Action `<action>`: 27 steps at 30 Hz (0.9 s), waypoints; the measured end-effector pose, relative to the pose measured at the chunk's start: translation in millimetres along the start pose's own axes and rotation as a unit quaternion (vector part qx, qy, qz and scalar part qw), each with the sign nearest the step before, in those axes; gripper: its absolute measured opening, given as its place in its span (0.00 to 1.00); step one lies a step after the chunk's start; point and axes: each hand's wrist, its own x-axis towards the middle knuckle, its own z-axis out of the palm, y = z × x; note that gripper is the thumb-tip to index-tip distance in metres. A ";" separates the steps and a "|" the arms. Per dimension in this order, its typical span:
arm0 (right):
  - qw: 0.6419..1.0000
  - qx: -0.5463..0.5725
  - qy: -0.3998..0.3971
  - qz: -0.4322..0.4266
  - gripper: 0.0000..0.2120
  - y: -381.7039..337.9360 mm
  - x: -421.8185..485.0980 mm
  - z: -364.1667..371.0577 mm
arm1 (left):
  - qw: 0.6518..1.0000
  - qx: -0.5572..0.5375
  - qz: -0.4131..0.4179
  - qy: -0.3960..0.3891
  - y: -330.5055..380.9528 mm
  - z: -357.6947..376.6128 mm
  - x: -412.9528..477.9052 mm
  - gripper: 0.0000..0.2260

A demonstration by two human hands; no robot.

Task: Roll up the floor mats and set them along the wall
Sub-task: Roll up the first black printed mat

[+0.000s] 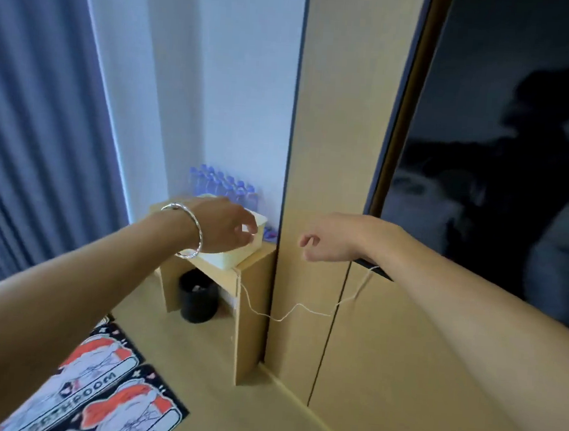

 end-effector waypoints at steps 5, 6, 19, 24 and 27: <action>0.998 -0.017 -0.010 -0.064 0.20 -134.3 90.9 -14.5 | 0.996 -0.040 -0.074 -0.002 -145.8 13.6 -56.3 0.13; 0.997 -0.020 -0.017 -0.073 0.21 -159.7 107.0 -16.2 | 0.995 -0.048 -0.090 -0.001 -174.5 19.3 -67.8 0.13; 0.981 -0.061 -0.103 -0.150 0.19 -350.0 233.8 -16.8 | 0.971 -0.116 -0.210 -0.003 -380.8 80.5 -150.0 0.12; 0.981 -0.015 -0.094 -0.171 0.18 -380.6 288.3 -0.2 | 0.968 -0.104 -0.226 -0.024 -413.3 107.0 -130.8 0.13; 0.978 -0.006 -0.086 -0.188 0.17 -395.5 328.2 6.4 | 0.965 -0.093 -0.240 -0.048 -442.8 118.4 -119.3 0.12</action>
